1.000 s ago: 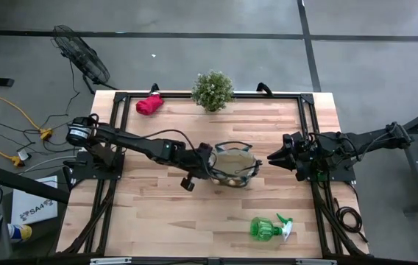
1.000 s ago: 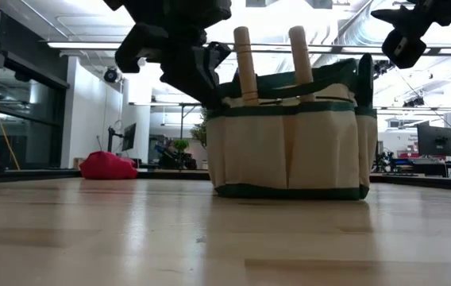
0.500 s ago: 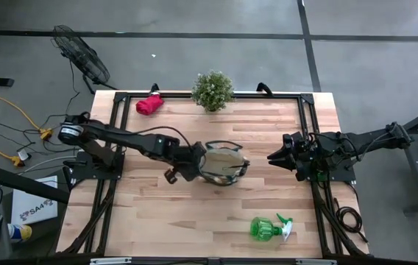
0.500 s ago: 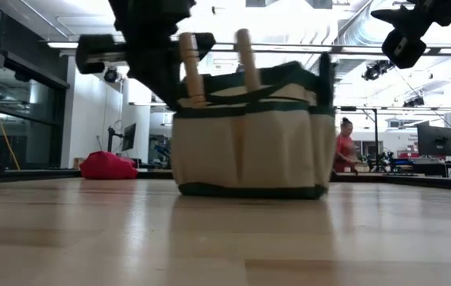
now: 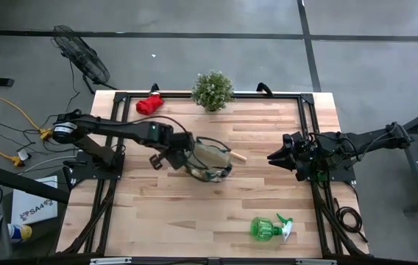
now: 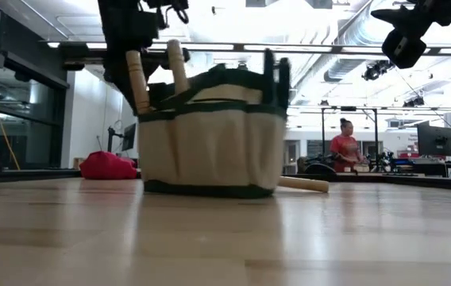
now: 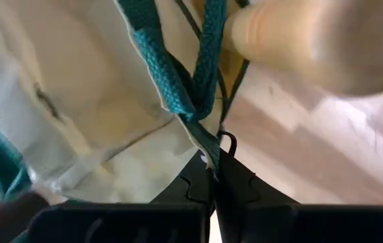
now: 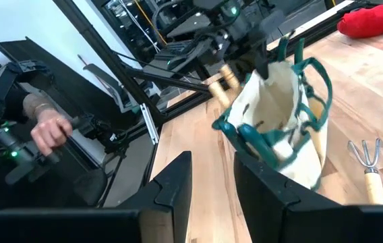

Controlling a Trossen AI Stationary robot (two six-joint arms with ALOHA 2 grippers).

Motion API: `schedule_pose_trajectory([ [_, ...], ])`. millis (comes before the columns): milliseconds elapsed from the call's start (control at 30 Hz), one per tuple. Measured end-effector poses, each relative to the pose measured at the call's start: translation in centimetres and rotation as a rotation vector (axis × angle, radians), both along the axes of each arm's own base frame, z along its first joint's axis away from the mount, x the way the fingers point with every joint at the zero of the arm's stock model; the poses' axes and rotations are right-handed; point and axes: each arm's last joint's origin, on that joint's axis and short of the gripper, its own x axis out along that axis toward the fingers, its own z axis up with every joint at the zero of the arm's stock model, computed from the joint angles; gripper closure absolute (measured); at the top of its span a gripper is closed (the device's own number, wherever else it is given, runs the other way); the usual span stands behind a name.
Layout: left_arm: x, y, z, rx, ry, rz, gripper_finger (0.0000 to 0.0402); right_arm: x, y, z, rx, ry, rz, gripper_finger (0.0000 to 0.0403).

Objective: Pick & Place Garden tools in Gardening bag
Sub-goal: Adjust the brown gardening bag

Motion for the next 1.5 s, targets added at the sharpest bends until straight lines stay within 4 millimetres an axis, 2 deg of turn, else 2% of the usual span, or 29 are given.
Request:
schedule_pose_trajectory([
  [133, -0.9, 1.5, 0.4, 0.038, 0.036, 0.062, 0.0401, 0.0, 0.0, 0.0, 0.000, 0.000, -0.001, 0.0300],
  [333, -1.3, 3.6, 0.8, 0.078, 0.015, 0.147, 0.0401, 0.0, 0.0, 0.0, 0.000, 0.000, 0.000, 0.0300],
  [600, -0.8, 5.3, -0.9, 0.100, -0.083, 0.223, 0.0401, 0.0, 0.0, 0.0, 0.000, 0.000, 0.000, 0.0300],
  [767, 0.0, 5.7, -1.6, 0.196, -0.198, 0.277, 0.0401, 0.0, 0.0, 0.0, 0.000, 0.000, 0.000, 0.0300],
  [1067, 1.9, 6.0, -1.7, 0.185, -0.354, 0.278, 0.0401, 0.0, 0.0, 0.0, 0.000, 0.000, 0.000, 0.0300],
  [1267, 3.0, 6.2, -2.1, 0.135, -0.436, 0.332, 0.0401, 0.0, 0.0, 0.0, 0.000, 0.000, 0.000, 0.0300],
  [1500, 2.7, 6.0, -2.2, 0.045, -0.437, 0.445, 0.0401, 0.0, 0.0, 0.0, 0.000, 0.000, 0.000, 0.0300],
])
